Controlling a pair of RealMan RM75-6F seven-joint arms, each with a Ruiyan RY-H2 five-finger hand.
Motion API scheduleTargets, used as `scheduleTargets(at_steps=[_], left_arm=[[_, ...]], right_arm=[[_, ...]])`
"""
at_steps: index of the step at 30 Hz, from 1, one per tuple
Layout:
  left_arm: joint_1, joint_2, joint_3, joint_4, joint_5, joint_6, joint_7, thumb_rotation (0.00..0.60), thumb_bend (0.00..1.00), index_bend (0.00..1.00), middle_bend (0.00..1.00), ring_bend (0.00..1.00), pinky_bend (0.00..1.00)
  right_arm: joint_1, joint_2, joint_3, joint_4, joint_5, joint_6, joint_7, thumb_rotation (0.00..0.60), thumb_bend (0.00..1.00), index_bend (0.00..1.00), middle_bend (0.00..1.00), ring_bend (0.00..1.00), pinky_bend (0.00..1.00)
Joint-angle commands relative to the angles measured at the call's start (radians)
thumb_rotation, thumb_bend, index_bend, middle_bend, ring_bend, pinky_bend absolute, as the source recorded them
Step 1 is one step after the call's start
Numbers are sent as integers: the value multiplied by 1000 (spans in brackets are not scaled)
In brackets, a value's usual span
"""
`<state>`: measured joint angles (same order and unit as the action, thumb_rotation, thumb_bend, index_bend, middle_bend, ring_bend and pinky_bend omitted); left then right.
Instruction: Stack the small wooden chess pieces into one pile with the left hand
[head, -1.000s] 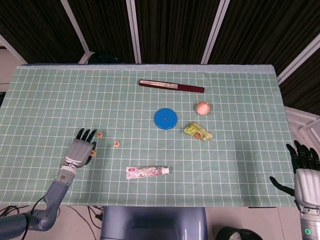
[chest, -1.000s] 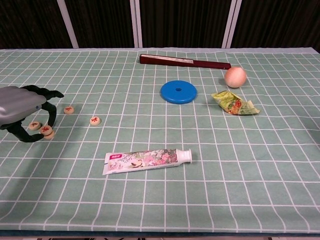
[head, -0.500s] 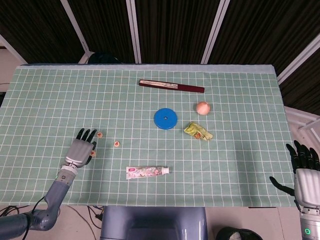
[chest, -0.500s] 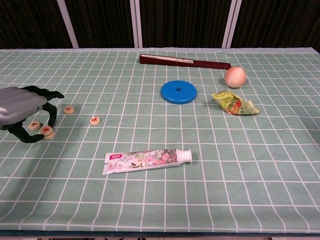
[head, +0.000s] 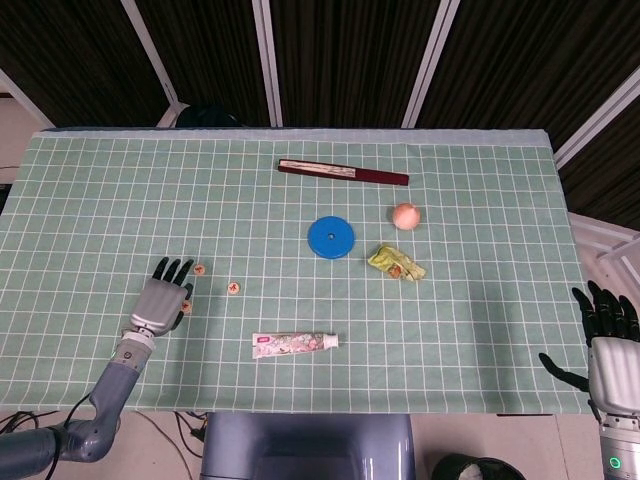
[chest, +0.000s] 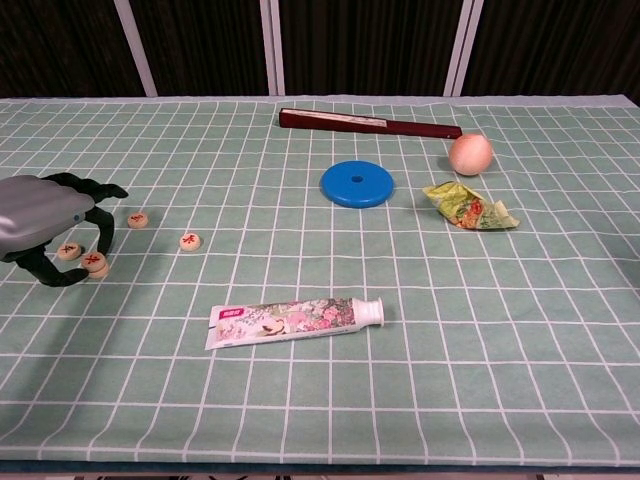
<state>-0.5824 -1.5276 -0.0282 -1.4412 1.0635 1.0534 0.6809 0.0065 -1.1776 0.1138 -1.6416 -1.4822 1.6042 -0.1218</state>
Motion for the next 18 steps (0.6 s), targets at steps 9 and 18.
scheduleTargets(at_steps=[9, 18], left_arm=[[2, 0, 1, -5, -5, 7, 15, 600, 332, 435, 0, 0, 0], [2, -4, 3, -8, -2, 10, 21, 600, 332, 440, 0, 0, 0]], right_arm=[[0, -1, 0, 0, 1, 0, -4, 600, 232, 81, 13, 0, 0], [0, 0, 1, -1, 3, 0, -4, 600, 233, 81, 13, 0, 0]])
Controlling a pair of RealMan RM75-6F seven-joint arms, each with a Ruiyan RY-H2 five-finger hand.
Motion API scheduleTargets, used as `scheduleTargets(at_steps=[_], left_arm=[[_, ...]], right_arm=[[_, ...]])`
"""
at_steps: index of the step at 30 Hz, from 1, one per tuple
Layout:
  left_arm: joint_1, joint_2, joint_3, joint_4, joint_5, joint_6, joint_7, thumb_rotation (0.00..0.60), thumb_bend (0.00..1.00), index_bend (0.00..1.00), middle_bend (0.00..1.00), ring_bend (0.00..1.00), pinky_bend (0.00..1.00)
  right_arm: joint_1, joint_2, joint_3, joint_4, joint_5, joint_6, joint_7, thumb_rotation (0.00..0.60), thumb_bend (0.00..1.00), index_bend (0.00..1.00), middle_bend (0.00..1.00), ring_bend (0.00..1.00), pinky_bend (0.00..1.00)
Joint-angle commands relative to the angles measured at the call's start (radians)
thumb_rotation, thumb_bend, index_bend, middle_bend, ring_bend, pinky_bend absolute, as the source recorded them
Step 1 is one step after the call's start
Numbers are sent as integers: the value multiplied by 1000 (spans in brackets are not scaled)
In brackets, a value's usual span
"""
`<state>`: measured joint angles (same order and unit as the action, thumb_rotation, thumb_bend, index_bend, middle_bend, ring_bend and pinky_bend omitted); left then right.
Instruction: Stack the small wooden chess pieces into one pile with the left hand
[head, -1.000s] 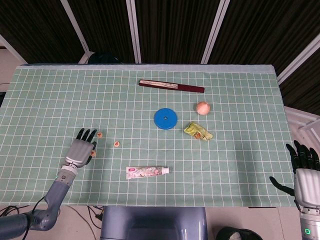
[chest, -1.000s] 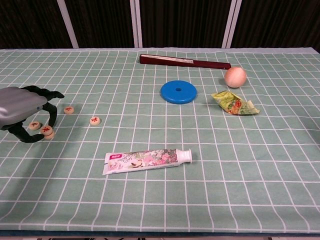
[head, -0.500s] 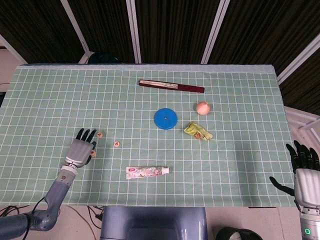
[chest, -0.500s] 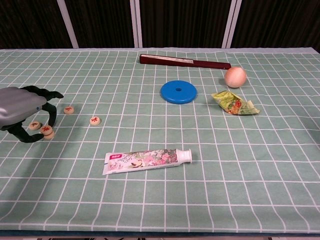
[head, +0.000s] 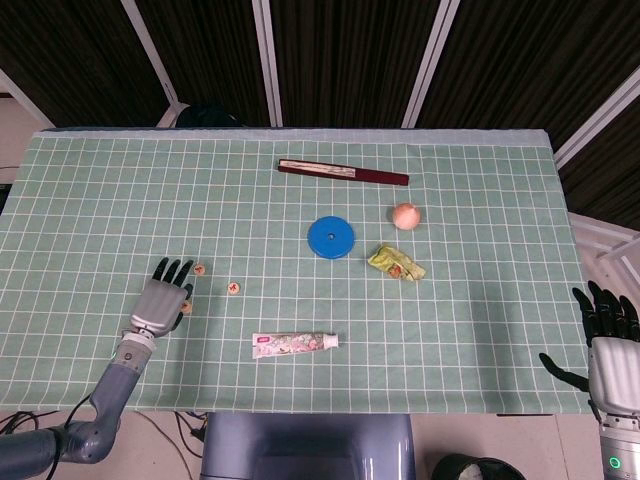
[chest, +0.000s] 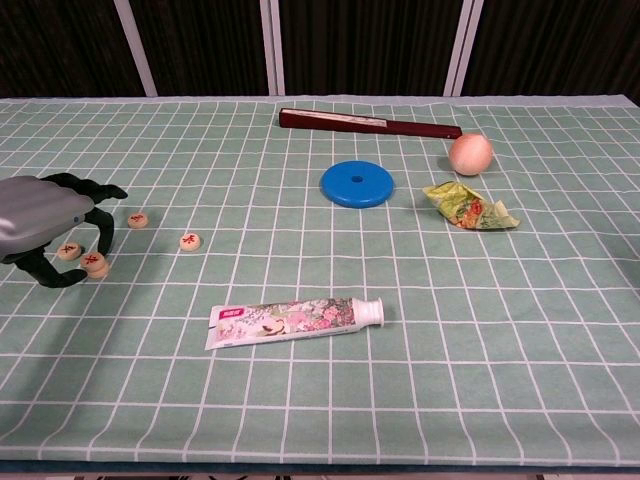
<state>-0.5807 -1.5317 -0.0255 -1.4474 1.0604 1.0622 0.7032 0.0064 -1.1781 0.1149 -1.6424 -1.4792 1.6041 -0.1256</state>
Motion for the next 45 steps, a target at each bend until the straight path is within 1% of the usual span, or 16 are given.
scheduleTargets(at_steps=[1, 23, 29, 31, 34, 36, 40, 45], left_arm=[[1, 1, 1, -3, 3, 2, -1, 600, 332, 440, 0, 0, 0], [4, 8, 2, -32, 16, 18, 9, 600, 332, 440, 0, 0, 0], [-1, 7, -6, -48, 25, 23, 9, 600, 330, 403, 0, 0, 0], [-6, 7, -12, -58, 33, 27, 8, 600, 315, 393, 0, 0, 0], [-17, 2, -27, -69, 43, 30, 5, 600, 254, 375, 0, 0, 0], [-29, -8, -47, -66, 34, 24, 0, 600, 227, 365, 0, 0, 0], [-62, -36, -95, -55, -23, -3, 8, 600, 220, 362, 0, 0, 0], [-107, -68, -134, -39, -92, -24, 57, 600, 220, 366, 0, 0, 0]], right_arm=[[0, 0, 0, -1, 1, 0, 0, 600, 232, 81, 13, 0, 0], [0, -1, 1, 0, 2, 1, -1, 600, 232, 81, 13, 0, 0], [0, -1, 2, -1, 3, 1, -2, 600, 233, 80, 13, 0, 0], [0, -1, 2, -1, 3, 0, -2, 600, 233, 81, 13, 0, 0], [0, -1, 1, -2, 3, -1, -1, 600, 232, 81, 13, 0, 0], [1, 1, 0, -3, 1, -2, 2, 600, 233, 81, 13, 0, 0], [0, 1, 0, -2, 0, -1, 3, 600, 232, 81, 13, 0, 0], [0, 2, 2, -2, 5, -2, 7, 600, 232, 81, 13, 0, 0]])
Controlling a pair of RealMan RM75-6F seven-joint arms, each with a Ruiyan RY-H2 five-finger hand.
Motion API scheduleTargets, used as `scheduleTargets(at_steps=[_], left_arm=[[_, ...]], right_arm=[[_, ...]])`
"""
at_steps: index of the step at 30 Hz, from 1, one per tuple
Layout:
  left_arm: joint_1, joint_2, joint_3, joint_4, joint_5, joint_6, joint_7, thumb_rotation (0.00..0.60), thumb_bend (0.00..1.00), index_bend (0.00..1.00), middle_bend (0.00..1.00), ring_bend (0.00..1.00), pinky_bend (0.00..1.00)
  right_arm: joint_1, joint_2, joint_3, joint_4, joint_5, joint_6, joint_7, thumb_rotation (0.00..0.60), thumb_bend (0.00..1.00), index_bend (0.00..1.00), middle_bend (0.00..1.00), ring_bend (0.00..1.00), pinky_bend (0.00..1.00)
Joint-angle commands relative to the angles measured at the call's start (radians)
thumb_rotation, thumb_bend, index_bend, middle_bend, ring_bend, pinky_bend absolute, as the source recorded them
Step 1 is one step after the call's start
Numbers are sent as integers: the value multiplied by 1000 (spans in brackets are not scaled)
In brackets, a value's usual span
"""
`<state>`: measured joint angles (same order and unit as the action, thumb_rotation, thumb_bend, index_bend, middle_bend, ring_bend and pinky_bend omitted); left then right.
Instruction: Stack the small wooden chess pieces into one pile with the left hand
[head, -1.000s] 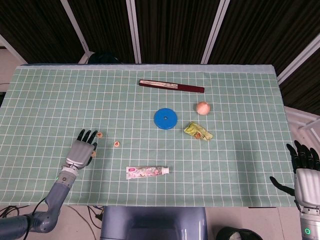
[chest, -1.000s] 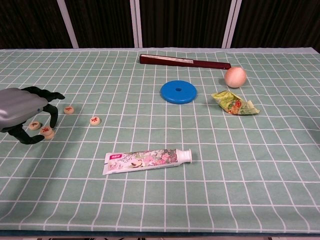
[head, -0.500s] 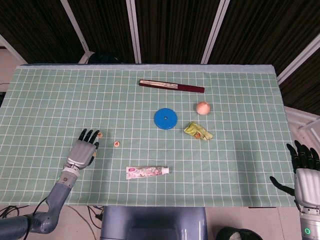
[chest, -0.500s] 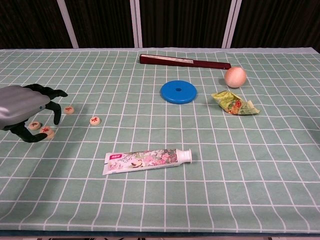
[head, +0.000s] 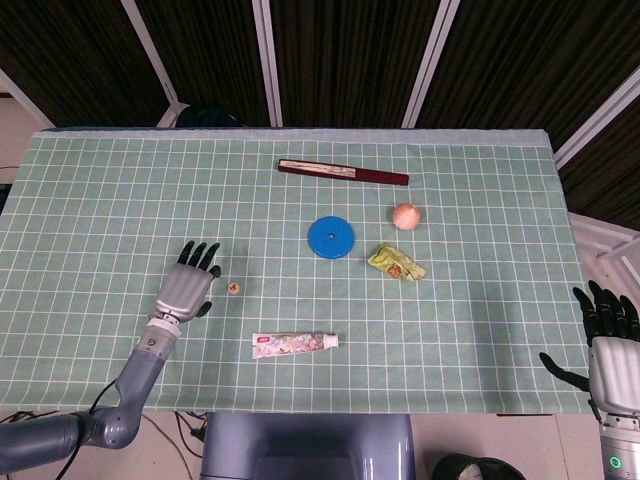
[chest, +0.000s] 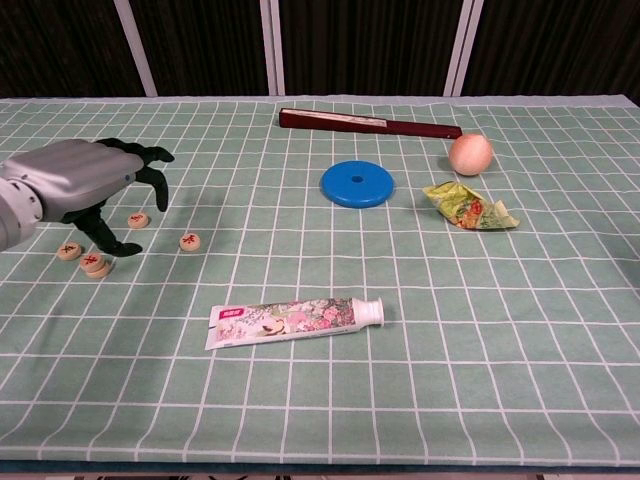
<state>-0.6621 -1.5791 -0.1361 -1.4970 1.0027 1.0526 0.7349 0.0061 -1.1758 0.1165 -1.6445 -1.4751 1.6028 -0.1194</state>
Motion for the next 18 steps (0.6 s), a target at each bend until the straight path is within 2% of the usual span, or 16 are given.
scheduleTargets(at_steps=[1, 7, 18], left_arm=[[-34, -26, -29, 13, -45, -17, 33, 600, 220, 372, 0, 0, 0], [-76, -63, -48, 36, -96, -26, 72, 600, 221, 402, 0, 0, 0], [-120, -127, -38, 120, -169, -53, 97, 600, 231, 417, 0, 0, 0]], right_arm=[[1, 0, 0, 0, 1, -2, 1, 600, 232, 81, 13, 0, 0], [1, 0, 2, 0, 4, -3, 0, 600, 233, 81, 13, 0, 0], [2, 0, 3, -1, 10, -6, 1, 600, 232, 81, 13, 0, 0]])
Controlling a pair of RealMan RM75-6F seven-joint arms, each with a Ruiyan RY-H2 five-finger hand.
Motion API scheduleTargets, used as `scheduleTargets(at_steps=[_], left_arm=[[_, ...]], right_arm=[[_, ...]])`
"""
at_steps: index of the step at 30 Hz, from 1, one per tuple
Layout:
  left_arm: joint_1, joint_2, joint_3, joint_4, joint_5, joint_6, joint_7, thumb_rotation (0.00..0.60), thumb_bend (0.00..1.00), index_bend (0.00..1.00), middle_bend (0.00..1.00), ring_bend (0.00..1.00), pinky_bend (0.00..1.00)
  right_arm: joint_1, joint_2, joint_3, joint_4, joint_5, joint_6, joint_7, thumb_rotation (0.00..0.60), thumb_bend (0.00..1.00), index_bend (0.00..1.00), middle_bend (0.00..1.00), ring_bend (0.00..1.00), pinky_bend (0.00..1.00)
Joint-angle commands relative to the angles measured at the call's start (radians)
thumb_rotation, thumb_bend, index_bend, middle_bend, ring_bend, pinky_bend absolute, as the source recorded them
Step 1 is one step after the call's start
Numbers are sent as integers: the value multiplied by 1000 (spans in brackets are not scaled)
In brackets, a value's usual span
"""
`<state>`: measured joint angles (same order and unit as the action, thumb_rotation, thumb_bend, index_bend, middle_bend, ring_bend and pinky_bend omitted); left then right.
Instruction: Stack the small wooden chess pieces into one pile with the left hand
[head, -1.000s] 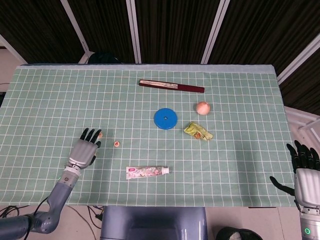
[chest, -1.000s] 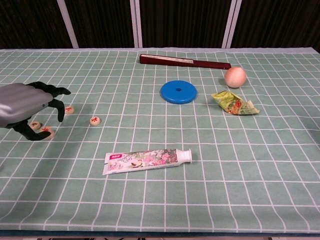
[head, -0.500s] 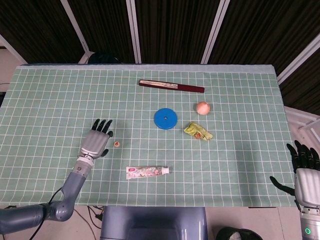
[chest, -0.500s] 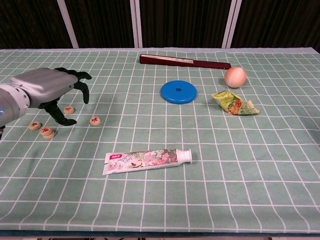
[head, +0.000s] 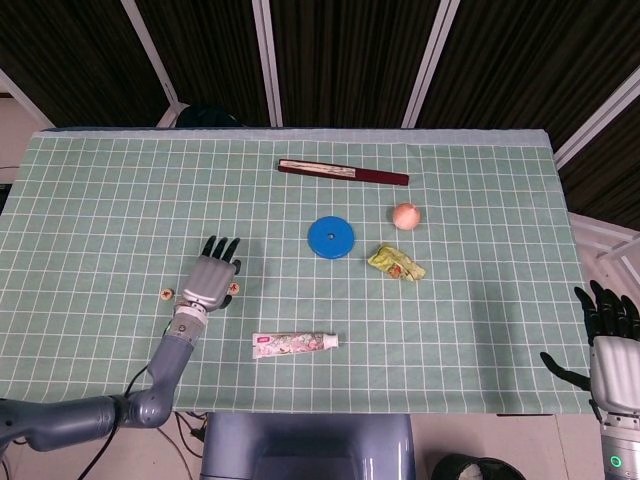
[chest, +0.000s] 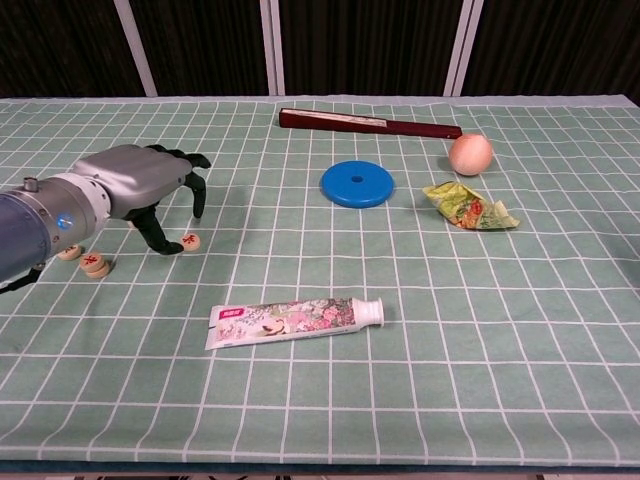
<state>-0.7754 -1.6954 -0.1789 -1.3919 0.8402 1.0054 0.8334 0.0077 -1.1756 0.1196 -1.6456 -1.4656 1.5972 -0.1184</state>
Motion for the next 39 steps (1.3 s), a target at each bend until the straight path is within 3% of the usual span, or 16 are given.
scheduleTargets(at_steps=[1, 27, 39], left_arm=[[-9, -14, 6, 21, -8, -7, -3, 600, 238, 423, 0, 0, 0], [-34, -34, 42, 48, -40, 15, 30, 600, 320, 503, 0, 0, 0], [-8, 56, 59, -72, 26, 78, -6, 600, 325, 505, 0, 0, 0]], right_arm=[[0, 0, 0, 0, 1, -1, 0, 600, 232, 81, 13, 0, 0], [1, -1, 3, -3, 10, -4, 3, 600, 233, 81, 13, 0, 0], [1, -1, 2, -1, 7, -2, 4, 600, 232, 81, 13, 0, 0]])
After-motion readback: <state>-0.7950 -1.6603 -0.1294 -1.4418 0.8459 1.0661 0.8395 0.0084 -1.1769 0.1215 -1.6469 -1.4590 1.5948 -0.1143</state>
